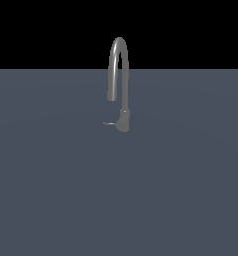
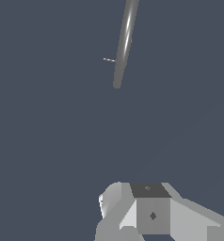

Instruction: Turn on the faucet by rotating a designated handle.

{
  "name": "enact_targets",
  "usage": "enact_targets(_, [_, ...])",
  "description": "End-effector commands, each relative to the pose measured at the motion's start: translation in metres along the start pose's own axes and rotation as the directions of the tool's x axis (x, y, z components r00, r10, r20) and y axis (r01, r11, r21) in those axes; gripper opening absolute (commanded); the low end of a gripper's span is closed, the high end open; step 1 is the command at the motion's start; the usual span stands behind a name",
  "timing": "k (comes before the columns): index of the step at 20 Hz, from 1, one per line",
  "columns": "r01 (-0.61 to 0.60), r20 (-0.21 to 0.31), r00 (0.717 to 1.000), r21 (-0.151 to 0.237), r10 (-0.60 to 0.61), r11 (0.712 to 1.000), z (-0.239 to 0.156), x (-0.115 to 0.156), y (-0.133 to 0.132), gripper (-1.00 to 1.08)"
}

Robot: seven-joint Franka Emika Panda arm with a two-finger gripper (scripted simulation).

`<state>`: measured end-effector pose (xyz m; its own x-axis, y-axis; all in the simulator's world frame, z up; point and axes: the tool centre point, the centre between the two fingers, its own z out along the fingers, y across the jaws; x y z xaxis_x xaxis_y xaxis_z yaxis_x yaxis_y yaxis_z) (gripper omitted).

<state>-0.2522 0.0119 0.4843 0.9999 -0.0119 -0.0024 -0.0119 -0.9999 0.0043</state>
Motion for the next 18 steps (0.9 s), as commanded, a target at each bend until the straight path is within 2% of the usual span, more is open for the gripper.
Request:
enact_targets(1, [0.000, 0.000, 1.000, 0.000, 0.000, 1.000, 0.000, 0.000, 0.000, -1.00])
enact_targets(5, [0.015, 0.002, 1.000, -0.014, -0.015, 1.000, 0.002, 0.003, -0.001, -1.00])
enact_targets(9, [0.059, 0.007, 0.998, -0.057, -0.059, 0.997, 0.008, 0.011, -0.004, -1.00])
enact_targets(14, [0.153, 0.026, 0.988, -0.145, -0.151, 0.978, 0.021, 0.027, -0.011, -1.00])
enact_targets(18, [0.253, 0.055, 0.967, -0.236, -0.247, 0.938, 0.036, 0.045, -0.018, -1.00])
